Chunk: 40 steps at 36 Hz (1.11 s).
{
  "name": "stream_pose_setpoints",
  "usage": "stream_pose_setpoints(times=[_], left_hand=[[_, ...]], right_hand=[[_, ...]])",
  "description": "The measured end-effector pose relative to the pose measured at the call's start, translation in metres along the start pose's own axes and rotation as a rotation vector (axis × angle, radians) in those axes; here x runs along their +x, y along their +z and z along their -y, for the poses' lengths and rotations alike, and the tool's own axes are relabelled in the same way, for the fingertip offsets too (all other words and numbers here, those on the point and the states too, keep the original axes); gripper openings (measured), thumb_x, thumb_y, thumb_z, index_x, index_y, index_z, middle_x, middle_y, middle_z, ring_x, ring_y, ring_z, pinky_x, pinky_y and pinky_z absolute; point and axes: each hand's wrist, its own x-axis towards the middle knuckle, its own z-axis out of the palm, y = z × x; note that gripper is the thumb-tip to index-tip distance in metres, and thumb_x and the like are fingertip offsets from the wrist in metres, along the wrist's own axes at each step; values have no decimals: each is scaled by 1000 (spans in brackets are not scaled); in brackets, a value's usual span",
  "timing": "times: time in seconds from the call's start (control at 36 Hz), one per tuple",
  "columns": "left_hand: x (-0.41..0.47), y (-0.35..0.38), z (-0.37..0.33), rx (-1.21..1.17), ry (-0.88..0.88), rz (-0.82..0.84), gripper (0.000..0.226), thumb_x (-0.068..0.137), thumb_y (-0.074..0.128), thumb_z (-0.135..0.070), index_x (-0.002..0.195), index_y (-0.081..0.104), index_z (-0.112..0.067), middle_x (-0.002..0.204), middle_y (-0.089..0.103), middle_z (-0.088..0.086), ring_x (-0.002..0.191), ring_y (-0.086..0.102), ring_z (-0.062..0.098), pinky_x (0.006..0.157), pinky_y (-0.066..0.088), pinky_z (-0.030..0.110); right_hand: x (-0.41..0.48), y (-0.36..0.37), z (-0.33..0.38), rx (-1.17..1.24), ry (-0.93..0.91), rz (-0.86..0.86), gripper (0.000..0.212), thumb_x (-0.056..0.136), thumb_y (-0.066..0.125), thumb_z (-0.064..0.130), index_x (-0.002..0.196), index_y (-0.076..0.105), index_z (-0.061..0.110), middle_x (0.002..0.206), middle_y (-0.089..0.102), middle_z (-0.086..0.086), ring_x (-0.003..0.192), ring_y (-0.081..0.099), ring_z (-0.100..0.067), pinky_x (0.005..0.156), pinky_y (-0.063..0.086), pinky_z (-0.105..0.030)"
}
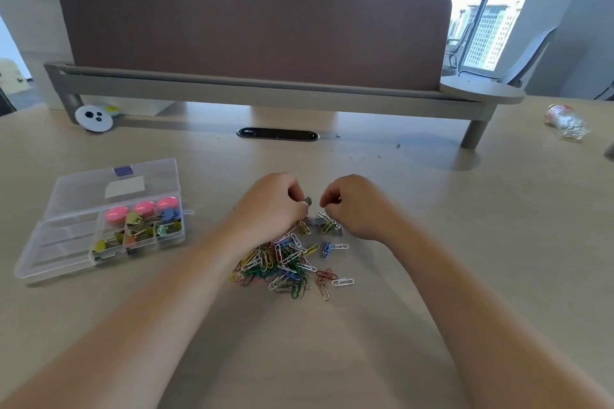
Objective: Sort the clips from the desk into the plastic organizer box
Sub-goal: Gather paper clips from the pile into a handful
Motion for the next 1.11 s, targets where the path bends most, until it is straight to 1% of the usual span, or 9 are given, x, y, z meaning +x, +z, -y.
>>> stream_pose_setpoints(times=[0.11, 0.31, 0.47, 0.58, 0.67, 0.78, 0.89, 1.03, 1.11], left_hand=[[0, 1, 3, 28, 13, 7, 6, 86, 62, -24, 82, 60, -21, 80, 61, -4, 71, 56, 10, 56, 40, 25], [0, 1, 4, 54, 32, -5, 10, 90, 58, -25, 82, 61, -19, 80, 60, -4, 72, 56, 10, 56, 38, 25], [0, 1, 6, 37, 40, -19, 7, 84, 64, -21, 80, 59, -19, 78, 59, -4, 68, 55, 14, 54, 38, 27], [-1, 4, 7, 4, 87, 2, 13, 86, 62, -15, 94, 59, -25, 84, 59, -8, 76, 56, 12, 62, 43, 27], [1, 6, 5, 87, 117, 35, 25, 88, 55, -12, 103, 67, -26, 90, 63, -6, 79, 56, 11, 65, 41, 24], [3, 9, 2, 187, 117, 56, 27, 86, 50, -11, 98, 70, -24, 102, 63, 3, 91, 59, 20, 78, 48, 31], [4, 11, -2, 242, 133, 68, 27, 87, 50, -8, 97, 73, -18, 102, 61, 6, 90, 58, 21, 75, 44, 28], [6, 18, -2, 287, 150, 36, 18, 92, 57, -24, 92, 74, -17, 99, 63, 4, 85, 59, 20, 72, 44, 28], [6, 20, -3, 313, 147, 44, 19, 91, 60, -27, 91, 74, -15, 97, 64, 4, 82, 61, 21, 74, 50, 31]], right_hand=[[1, 8, 0, -94, -39, 32, 22, 91, 64, 19, 111, 70, 13, 111, 67, -2, 94, 59, -15, 77, 39, -21], [3, 13, -2, -178, -58, 65, 21, 89, 63, 15, 108, 72, 18, 111, 66, -2, 98, 62, -20, 85, 50, -28], [4, 17, 0, -187, -62, 48, 14, 85, 63, 13, 94, 72, 18, 102, 67, -4, 92, 61, -23, 75, 47, -27], [4, 18, -1, -161, -65, 12, 8, 83, 64, 13, 87, 65, 20, 98, 65, -4, 90, 59, -22, 72, 46, -29], [4, 16, -1, -162, -70, -5, 9, 83, 63, 12, 82, 61, 21, 95, 65, -5, 87, 58, -23, 69, 44, -29], [4, 15, -4, -118, -58, -27, 10, 86, 62, 13, 91, 64, 21, 99, 66, -3, 87, 59, -20, 74, 50, -31], [4, 11, -4, -171, -71, 34, 27, 94, 52, 10, 112, 69, 20, 112, 66, -1, 99, 61, -18, 83, 47, -27], [-1, 2, -6, -157, -42, 51, 29, 95, 49, 8, 106, 73, 19, 112, 69, 0, 98, 63, -18, 87, 50, -28], [-4, -3, -6, -175, -38, 65, 28, 96, 49, 8, 108, 73, 16, 112, 69, -3, 99, 63, -20, 86, 49, -28]])
